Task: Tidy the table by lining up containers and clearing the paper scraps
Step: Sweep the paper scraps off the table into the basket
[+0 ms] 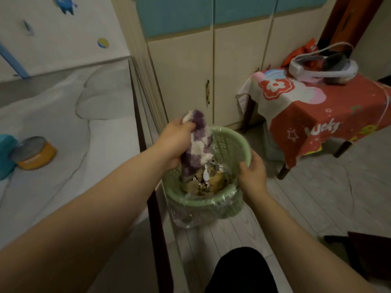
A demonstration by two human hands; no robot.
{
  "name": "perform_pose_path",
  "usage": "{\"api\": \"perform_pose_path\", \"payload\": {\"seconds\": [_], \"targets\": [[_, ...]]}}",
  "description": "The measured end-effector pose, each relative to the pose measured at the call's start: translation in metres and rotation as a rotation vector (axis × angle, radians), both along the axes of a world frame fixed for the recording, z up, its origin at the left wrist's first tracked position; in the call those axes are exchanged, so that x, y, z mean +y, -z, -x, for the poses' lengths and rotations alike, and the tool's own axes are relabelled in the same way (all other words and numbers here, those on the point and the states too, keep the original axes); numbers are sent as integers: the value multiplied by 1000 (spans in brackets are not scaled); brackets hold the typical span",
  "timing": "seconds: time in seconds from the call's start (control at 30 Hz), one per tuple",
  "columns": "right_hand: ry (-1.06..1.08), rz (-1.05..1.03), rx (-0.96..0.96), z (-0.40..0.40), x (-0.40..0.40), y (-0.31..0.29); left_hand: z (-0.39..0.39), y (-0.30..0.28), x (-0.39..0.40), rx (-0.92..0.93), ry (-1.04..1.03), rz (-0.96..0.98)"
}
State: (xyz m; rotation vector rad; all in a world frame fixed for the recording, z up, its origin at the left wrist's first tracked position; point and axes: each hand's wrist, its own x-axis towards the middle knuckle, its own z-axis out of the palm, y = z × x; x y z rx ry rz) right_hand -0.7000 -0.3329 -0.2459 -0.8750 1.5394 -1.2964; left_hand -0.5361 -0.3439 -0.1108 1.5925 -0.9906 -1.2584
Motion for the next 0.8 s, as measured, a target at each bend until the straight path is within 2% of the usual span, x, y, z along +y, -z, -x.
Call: {"api": "perform_pose_path", "payload": {"seconds": [0.23,0.6,0.7,0.8], "targets": [[-11,-48,-64,16,-20,22,28,10,-29,-268,181,-26],[-156,-103,-119,19,-40,89,66,69,-58,-1049,537,-200],[-171,-116,-170,24,-39,116,71,90,-63,-1213,635,-244],[-195,-124,-181,25,-37,138,71,116,-64,-1300,678,-316]]}}
